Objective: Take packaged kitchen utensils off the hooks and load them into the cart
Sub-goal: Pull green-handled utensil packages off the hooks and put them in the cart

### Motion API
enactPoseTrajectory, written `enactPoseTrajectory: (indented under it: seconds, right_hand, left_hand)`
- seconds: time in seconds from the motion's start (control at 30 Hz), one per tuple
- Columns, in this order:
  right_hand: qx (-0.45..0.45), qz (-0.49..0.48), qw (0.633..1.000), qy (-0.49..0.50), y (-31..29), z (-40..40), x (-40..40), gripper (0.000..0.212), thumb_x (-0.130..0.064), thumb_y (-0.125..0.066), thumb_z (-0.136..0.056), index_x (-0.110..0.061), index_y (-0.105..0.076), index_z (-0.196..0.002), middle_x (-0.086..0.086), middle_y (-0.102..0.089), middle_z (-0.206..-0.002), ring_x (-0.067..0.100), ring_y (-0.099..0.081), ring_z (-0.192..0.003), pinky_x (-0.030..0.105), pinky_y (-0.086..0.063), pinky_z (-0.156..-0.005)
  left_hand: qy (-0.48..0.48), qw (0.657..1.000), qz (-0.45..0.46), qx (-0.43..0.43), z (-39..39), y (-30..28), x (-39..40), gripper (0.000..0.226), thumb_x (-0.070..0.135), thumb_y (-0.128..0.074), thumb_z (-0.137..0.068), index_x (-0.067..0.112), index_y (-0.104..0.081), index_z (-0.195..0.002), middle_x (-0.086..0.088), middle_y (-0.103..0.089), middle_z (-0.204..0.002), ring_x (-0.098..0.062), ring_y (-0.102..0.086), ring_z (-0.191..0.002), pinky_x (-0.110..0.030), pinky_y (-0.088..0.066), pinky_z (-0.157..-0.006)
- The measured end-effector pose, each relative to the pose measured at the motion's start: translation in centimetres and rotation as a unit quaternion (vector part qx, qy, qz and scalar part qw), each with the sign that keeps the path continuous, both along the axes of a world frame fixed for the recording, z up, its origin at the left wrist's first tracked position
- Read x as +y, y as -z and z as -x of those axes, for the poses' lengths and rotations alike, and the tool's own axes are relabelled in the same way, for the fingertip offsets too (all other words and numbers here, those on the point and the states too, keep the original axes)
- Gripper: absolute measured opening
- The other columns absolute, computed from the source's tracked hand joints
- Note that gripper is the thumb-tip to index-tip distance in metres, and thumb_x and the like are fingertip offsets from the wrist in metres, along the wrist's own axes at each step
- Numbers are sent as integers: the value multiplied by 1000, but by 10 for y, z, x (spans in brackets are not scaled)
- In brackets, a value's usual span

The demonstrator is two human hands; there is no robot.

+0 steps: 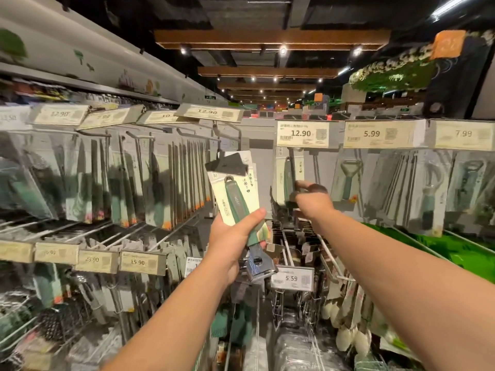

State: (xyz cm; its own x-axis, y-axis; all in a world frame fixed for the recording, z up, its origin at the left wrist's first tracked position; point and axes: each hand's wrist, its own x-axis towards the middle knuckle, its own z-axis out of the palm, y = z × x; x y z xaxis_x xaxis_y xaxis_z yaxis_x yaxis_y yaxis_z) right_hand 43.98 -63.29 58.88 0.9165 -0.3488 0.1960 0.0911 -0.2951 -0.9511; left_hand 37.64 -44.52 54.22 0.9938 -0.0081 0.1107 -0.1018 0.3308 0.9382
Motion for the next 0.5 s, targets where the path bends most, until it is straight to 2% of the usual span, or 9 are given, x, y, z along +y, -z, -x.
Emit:
enactPoseTrajectory:
  seconds: [0.07, 0.1, 0.17, 0.23, 0.27, 0.37, 0.4, 0.5]
  right_hand:
    - [-7, 28, 1000, 11, 1, 3, 0, 51, -5, -64, -91, -22, -57, -138, -1, -63, -124, 12, -65, -69, 22, -57, -55]
    - [-16, 62, 997, 34, 1, 8, 2, 50, -7, -64, -91, -21, -56, -138, -1, -59, -120, 9, -60, -65, 18, -52, -51]
    - [-55, 183, 980, 60, 2, 22, 8, 41, -18, -65, -92, -17, -56, -132, 1, -60, -112, 12, -62, -68, 24, -57, -60]
    - [-111, 310, 944, 4, 2, 42, 20, 35, -30, -62, -95, -15, -55, -126, 1, -61, -101, 15, -64, -77, 27, -56, -67]
    - [-144, 346, 926, -45, 2, 53, 27, 39, -34, -60, -96, -16, -53, -130, -3, -58, -104, 12, -62, -83, 26, -54, -73]
    - [-196, 396, 880, -173, 3, 81, 44, 48, -38, -61, -88, -23, -47, -131, -10, -47, -114, 8, -53, -96, 30, -49, -85]
    - [-195, 399, 874, -198, 5, 86, 48, 51, -39, -62, -84, -24, -46, -130, -10, -47, -115, 9, -52, -98, 31, -50, -86]
    - [-179, 363, 890, -211, 12, 96, 54, 67, -39, -69, -76, -23, -45, -137, -9, -48, -119, 9, -51, -102, 31, -49, -90]
  left_hand:
    - [-4, 1000, 11, 4, -2, -1, -1, 58, 26, -93, -77, 15, -66, -127, -10, -81, -106, -30, -80, -96, -40, -65, -73]
    - [-6, 1000, 15, 4, -2, -1, -1, 57, 25, -93, -78, 15, -66, -127, -10, -81, -106, -30, -80, -95, -37, -64, -69]
    - [-13, 1000, 20, 4, -3, -2, -1, 56, 24, -92, -79, 16, -66, -127, -10, -81, -106, -29, -80, -92, -35, -63, -66]
    - [-18, 1000, 22, 5, -4, -3, -2, 59, 29, -94, -75, 18, -66, -126, -7, -81, -105, -28, -80, -94, -39, -65, -75]
    - [-20, 1000, 20, 6, -5, -3, -2, 64, 34, -95, -72, 19, -66, -127, -5, -81, -106, -26, -79, -96, -41, -64, -80]
    - [-38, 999, 18, 11, 0, -5, -5, 91, 53, -99, -56, 23, -64, -134, 1, -79, -115, -20, -75, -105, -39, -61, -84]
    - [-40, 999, 25, 15, 3, -6, -6, 91, 55, -98, -58, 24, -63, -136, 1, -79, -116, -20, -76, -104, -39, -63, -83]
    - [-30, 998, 51, 32, 19, -9, -6, 55, 41, -86, -84, 20, -64, -129, -2, -78, -107, -12, -78, -78, -27, -60, -55]
